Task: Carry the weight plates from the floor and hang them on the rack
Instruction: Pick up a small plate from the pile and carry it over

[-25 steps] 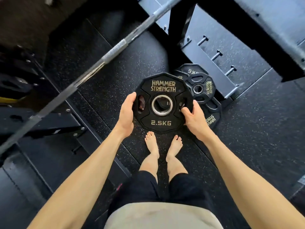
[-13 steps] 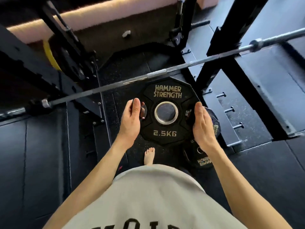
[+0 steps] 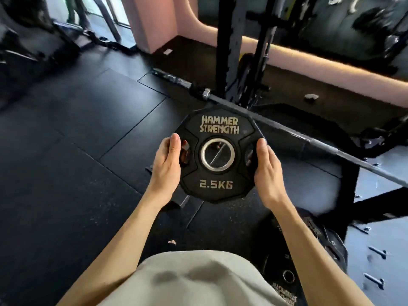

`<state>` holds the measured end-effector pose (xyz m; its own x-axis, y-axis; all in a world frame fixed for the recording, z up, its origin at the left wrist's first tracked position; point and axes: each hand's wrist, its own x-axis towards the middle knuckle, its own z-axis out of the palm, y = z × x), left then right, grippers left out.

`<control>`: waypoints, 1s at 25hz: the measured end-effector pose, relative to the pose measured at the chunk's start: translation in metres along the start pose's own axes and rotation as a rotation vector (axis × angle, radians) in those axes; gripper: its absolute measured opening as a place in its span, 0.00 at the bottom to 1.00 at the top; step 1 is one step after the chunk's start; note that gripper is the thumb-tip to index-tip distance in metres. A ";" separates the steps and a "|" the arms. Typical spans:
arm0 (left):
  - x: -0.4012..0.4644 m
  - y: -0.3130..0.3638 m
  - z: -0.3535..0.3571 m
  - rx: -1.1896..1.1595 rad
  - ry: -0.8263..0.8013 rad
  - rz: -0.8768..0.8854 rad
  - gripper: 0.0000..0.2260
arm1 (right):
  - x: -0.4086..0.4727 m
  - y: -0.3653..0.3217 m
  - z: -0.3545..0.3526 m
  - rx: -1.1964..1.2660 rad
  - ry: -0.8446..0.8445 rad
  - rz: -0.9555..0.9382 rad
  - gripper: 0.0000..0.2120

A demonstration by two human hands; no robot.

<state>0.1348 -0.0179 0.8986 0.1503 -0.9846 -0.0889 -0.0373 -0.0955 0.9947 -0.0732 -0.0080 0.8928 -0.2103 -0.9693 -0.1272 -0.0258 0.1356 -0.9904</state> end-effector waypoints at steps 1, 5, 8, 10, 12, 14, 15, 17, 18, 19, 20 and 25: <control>-0.004 -0.001 -0.028 -0.021 0.057 0.008 0.16 | -0.002 -0.004 0.026 -0.019 -0.055 -0.017 0.29; -0.008 -0.007 -0.151 -0.020 0.201 0.030 0.30 | -0.019 -0.015 0.148 -0.086 -0.206 -0.060 0.27; -0.002 -0.010 -0.245 -0.018 0.246 0.031 0.33 | -0.034 -0.013 0.243 -0.072 -0.256 -0.063 0.31; 0.009 -0.007 -0.300 -0.013 0.269 0.045 0.35 | -0.041 -0.015 0.299 -0.064 -0.270 -0.057 0.30; 0.027 -0.004 -0.349 -0.012 0.269 0.046 0.35 | -0.043 -0.022 0.354 -0.084 -0.256 -0.056 0.25; 0.051 -0.002 -0.390 -0.008 0.281 0.047 0.33 | -0.034 -0.030 0.402 -0.097 -0.246 -0.068 0.24; 0.065 -0.002 -0.407 -0.005 0.288 0.052 0.31 | -0.026 -0.033 0.423 -0.099 -0.243 -0.073 0.25; 0.092 -0.002 -0.430 -0.005 0.287 0.054 0.26 | -0.007 -0.036 0.456 -0.121 -0.236 -0.089 0.25; 0.112 -0.003 -0.443 -0.005 0.287 0.051 0.23 | 0.006 -0.037 0.475 -0.136 -0.232 -0.100 0.26; 0.133 -0.003 -0.456 -0.009 0.286 0.048 0.21 | 0.021 -0.038 0.494 -0.139 -0.227 -0.109 0.26; 0.157 -0.003 -0.468 -0.016 0.284 0.045 0.19 | 0.037 -0.039 0.513 -0.138 -0.221 -0.115 0.26; 0.283 0.002 -0.518 -0.008 0.241 0.054 0.22 | 0.133 -0.052 0.602 -0.112 -0.201 -0.085 0.25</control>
<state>0.6887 -0.2208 0.9023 0.3792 -0.9251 -0.0214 -0.0438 -0.0410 0.9982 0.4881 -0.2674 0.8949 -0.0044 -0.9980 -0.0633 -0.1458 0.0632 -0.9873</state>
